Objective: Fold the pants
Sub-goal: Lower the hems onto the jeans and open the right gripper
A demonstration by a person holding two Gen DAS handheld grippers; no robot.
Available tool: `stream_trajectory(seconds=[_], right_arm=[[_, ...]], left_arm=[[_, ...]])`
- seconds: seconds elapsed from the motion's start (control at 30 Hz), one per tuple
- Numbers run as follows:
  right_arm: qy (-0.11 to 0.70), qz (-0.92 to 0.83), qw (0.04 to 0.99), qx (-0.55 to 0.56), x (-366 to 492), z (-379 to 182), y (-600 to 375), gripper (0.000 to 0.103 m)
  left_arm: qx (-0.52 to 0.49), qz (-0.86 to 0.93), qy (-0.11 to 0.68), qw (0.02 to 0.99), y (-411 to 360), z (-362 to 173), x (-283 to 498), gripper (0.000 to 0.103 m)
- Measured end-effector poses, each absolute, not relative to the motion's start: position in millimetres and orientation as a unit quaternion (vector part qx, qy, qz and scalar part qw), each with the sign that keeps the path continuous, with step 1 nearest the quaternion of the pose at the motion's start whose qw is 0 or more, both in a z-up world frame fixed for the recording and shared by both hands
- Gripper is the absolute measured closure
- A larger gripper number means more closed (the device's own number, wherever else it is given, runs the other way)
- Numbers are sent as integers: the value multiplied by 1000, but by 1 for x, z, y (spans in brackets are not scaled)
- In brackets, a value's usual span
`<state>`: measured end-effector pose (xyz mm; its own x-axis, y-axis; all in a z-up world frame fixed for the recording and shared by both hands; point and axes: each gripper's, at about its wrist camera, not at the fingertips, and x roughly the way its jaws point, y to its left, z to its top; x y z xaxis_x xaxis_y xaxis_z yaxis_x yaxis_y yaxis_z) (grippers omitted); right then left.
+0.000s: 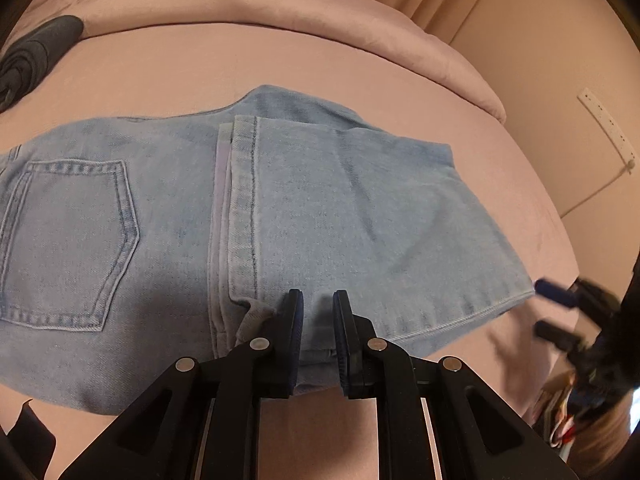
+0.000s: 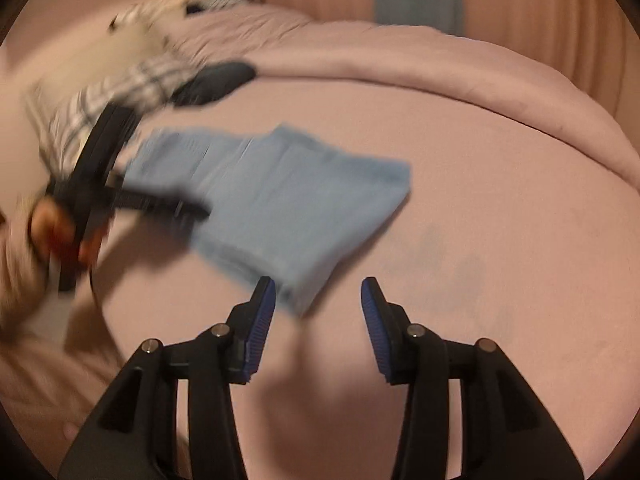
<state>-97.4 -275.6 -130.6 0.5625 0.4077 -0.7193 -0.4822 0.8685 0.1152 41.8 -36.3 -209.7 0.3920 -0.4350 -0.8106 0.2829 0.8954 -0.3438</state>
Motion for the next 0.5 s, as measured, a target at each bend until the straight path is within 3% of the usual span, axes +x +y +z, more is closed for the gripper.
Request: stream_trajectory(seconds=[0.13, 0.17, 0.2, 0.43, 0.5], right_arm=[[404, 201, 890, -57, -87, -154, -257, 71], [405, 176, 896, -56, -83, -158, -257, 89], [413, 160, 896, -24, -80, -160, -265, 93], [453, 130, 869, 152, -95, -185, -299, 93], [467, 137, 850, 201, -96, -187, -315, 86]], left_arm=[[-81, -207, 510, 831, -29, -211, 39, 88], [-80, -205, 510, 832, -24, -210, 36, 93], [-79, -197, 510, 833, -22, -211, 36, 96], [-96, -202, 514, 828, -16, -217, 38, 99], [-89, -196, 519, 827, -15, -213, 36, 99]])
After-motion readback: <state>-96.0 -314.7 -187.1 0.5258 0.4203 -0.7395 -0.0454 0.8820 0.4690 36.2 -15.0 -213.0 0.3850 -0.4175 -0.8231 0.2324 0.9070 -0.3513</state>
